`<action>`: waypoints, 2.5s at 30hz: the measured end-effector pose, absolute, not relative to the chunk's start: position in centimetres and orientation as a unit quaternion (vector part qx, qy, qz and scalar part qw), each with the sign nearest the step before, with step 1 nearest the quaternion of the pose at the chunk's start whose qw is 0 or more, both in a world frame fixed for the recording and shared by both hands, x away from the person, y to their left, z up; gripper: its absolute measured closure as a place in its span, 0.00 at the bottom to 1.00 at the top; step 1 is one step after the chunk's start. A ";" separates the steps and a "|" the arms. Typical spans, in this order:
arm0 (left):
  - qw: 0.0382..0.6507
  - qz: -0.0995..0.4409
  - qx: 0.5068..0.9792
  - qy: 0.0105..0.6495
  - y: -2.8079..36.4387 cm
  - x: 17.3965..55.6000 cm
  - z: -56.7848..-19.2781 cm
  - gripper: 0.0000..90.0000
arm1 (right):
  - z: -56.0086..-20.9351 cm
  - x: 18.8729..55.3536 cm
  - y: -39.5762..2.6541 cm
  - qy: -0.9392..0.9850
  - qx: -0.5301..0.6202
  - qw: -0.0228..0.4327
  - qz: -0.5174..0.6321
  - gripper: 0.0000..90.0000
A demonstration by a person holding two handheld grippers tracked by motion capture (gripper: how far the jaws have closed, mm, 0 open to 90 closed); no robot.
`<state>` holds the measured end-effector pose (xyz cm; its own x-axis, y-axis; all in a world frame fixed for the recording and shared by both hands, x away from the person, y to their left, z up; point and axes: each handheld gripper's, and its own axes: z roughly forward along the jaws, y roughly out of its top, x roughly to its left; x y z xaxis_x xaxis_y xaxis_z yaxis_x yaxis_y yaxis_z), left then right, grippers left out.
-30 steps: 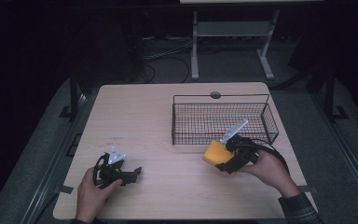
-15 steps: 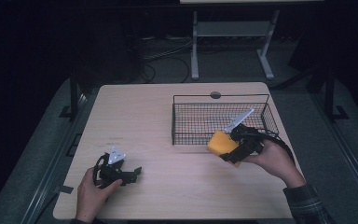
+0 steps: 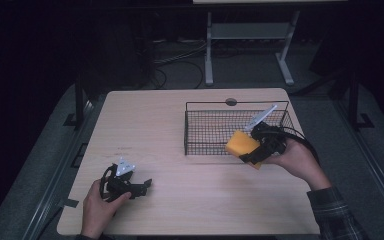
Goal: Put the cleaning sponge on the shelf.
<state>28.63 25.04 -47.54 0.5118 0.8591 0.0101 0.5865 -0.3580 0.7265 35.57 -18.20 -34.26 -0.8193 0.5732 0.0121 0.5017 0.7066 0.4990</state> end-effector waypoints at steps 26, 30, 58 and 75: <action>0.341 0.199 0.800 0.452 25.1 28.6 -47.5 0.14 | -34.0 40.8 -20.3 0.917 0.306 0.082 0.244 0.26; 0.341 0.199 0.800 0.452 25.1 28.6 -47.5 0.14 | -34.3 41.5 -20.5 0.916 0.308 0.082 0.243 0.26; 0.341 0.199 0.800 0.452 25.1 28.6 -47.5 0.14 | -37.2 46.1 -20.7 0.916 0.322 0.076 0.228 0.26; 0.341 0.199 0.800 0.452 25.1 28.6 -47.5 0.14 | -39.3 48.0 -20.4 0.919 0.322 0.073 0.214 0.26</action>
